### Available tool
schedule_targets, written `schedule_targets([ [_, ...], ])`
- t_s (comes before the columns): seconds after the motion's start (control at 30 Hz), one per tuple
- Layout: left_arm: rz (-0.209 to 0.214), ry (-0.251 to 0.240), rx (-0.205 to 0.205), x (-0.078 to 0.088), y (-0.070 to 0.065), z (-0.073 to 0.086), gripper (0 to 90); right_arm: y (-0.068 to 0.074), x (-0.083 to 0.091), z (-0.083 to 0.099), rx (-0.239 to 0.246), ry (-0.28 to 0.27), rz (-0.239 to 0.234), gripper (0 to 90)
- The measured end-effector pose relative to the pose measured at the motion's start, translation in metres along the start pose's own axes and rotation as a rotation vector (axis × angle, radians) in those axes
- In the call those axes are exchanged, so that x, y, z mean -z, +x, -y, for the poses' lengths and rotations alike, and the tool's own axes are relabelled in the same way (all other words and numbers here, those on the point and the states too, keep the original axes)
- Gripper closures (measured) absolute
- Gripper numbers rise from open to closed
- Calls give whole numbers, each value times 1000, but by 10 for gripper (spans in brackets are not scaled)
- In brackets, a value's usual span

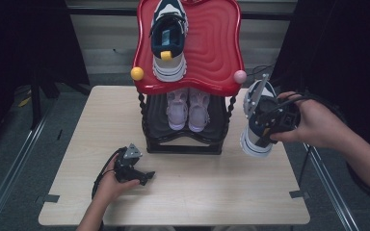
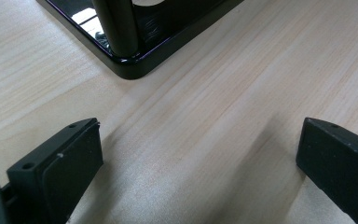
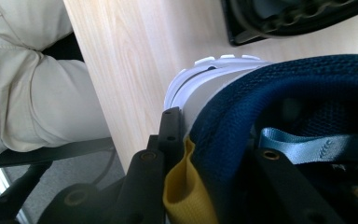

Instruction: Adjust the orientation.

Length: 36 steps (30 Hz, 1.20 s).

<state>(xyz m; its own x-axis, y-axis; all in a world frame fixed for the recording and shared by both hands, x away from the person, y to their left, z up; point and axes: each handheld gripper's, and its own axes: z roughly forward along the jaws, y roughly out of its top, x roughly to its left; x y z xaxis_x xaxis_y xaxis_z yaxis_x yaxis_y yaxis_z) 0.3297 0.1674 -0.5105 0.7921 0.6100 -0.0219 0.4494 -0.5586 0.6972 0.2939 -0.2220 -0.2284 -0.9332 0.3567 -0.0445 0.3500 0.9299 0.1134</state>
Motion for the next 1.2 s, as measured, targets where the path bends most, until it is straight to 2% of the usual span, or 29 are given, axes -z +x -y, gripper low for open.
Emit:
schedule_targets([
  [0.07, 0, 0, 0, 0, 0, 0, 0, -1, 9, -1, -7, -5, 19, 736],
  [0.1, 0, -1, 0, 0, 0, 0, 0, -2, 13, -1, 4, -10, 30, 735],
  [0.3, -2, -3, 0, 0, 0, 0, 0, -4, 39, -4, -3, -3, 58, 735],
  [0.6, -6, -3, -5, 0, 0, 0, 0, -8, 70, -11, 15, -11, 116, 735],
  [0.7, -5, -6, 0, 0, 0, 0, 0, -7, 82, -17, 23, -3, 156, 736],
  [0.9, -6, -5, -1, 0, 0, 0, 0, -1, 106, -29, 37, -9, 200, 736],
  [1.2, -4, -6, 3, -1, 0, 0, 0, -3, 124, -59, 72, -11, 276, 736],
])
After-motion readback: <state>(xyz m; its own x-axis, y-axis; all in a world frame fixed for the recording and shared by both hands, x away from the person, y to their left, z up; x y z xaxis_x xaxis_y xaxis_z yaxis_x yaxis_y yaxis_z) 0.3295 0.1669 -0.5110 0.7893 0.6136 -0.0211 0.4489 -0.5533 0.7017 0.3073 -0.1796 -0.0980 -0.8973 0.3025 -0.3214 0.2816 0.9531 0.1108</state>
